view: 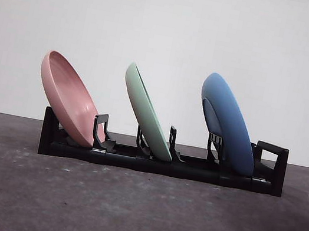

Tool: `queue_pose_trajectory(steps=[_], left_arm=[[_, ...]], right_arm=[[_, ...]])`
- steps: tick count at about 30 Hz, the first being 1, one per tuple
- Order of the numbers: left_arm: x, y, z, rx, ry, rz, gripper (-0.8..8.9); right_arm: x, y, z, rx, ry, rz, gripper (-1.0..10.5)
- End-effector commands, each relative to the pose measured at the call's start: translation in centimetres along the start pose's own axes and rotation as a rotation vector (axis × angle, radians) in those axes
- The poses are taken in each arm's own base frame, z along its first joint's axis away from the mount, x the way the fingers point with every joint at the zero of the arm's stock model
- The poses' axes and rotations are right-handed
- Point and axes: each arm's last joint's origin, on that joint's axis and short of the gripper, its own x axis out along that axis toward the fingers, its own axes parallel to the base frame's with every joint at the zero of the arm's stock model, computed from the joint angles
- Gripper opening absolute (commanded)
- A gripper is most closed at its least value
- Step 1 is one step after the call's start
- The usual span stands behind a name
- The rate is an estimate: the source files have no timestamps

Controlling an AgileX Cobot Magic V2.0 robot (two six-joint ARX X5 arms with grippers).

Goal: Place the plate

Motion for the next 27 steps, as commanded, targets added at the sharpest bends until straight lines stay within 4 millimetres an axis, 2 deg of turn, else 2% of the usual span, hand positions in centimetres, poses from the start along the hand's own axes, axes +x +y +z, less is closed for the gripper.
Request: queue_pose_trajectory(steps=[1, 5, 8, 12, 20, 27], left_arm=[[0.1, 0.0, 0.0, -0.043, -0.029, -0.012, 0.17], [-0.3, -0.6, 1.6, -0.085, -0.083, -0.072, 0.17], [-0.8, -1.3, 3.2, -0.113, -0.037, -0.111, 0.17], [-1.8, -2.5, 6.1, -0.131, 0.048, -0.166, 0.18], [-3.4, -5.1, 13.3, -0.131, 0.168, -0.246, 0.18], [-2.8, -6.5, 16.8, -0.11, 0.364, -0.299, 0.18]], right_arm=[[0.0, 0.1, 0.2, 0.079, -0.021, 0.021, 0.2], [-0.2, 0.5, 1.6, 0.135, -0.125, 0.091, 0.2], [-0.8, 1.0, 3.3, 0.203, -0.145, 0.117, 0.1], [-1.9, 1.8, 6.2, 0.208, -0.074, 0.137, 0.1], [-3.2, 3.9, 12.3, 0.197, 0.076, 0.301, 0.1], [-2.7, 5.1, 15.6, 0.228, 0.311, 0.444, 0.1]])
